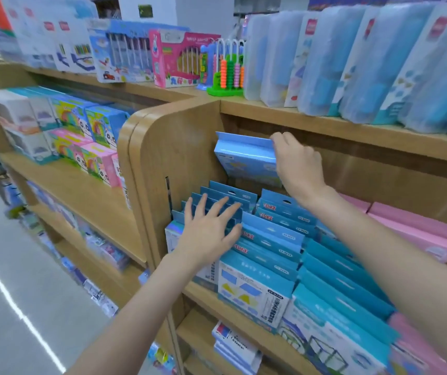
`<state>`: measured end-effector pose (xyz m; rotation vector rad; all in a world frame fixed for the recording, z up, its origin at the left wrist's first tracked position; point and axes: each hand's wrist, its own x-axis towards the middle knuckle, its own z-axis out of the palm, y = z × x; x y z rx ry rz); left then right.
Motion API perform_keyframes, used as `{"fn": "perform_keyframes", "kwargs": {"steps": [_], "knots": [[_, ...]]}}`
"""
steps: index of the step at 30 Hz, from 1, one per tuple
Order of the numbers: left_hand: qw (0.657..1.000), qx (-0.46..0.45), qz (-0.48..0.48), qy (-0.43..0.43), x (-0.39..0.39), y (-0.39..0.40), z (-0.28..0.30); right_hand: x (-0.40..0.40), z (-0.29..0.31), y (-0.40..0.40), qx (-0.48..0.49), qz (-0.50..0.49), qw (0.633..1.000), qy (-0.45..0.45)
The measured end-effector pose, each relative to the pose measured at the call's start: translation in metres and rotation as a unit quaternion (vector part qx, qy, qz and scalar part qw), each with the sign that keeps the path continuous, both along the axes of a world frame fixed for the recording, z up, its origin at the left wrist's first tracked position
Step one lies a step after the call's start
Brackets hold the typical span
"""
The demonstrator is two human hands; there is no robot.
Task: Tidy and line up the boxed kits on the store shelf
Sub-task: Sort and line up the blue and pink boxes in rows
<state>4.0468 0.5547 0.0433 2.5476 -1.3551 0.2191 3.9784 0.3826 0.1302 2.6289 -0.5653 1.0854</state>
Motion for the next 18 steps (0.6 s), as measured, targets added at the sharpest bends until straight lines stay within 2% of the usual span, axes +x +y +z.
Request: {"fn": "perform_keyframes", "kwargs": {"steps": [3,5,7,9,13,18], "knots": [[0.998,-0.055,0.001,-0.013,-0.005,0.003,-0.006,-0.034,0.016,0.009,-0.010,0.020,0.995,-0.100],[0.992,-0.121,-0.015,-0.016,-0.007,0.007,-0.010,-0.070,0.025,0.014,0.029,0.024,0.986,-0.164],[0.977,-0.212,-0.028,-0.009,-0.010,0.009,-0.010,-0.112,0.032,0.019,0.068,0.012,0.978,-0.197],[0.963,-0.264,-0.044,-0.005,-0.017,0.010,-0.007,-0.156,0.038,0.022,0.107,-0.010,0.968,-0.225],[0.949,-0.279,-0.148,-0.019,-0.049,0.001,0.004,-0.252,0.045,0.034,0.145,-0.091,0.954,-0.248],[0.932,-0.262,-0.248,0.006,-0.102,-0.021,0.005,-0.374,0.045,0.041,0.191,-0.162,0.914,-0.319]]}}
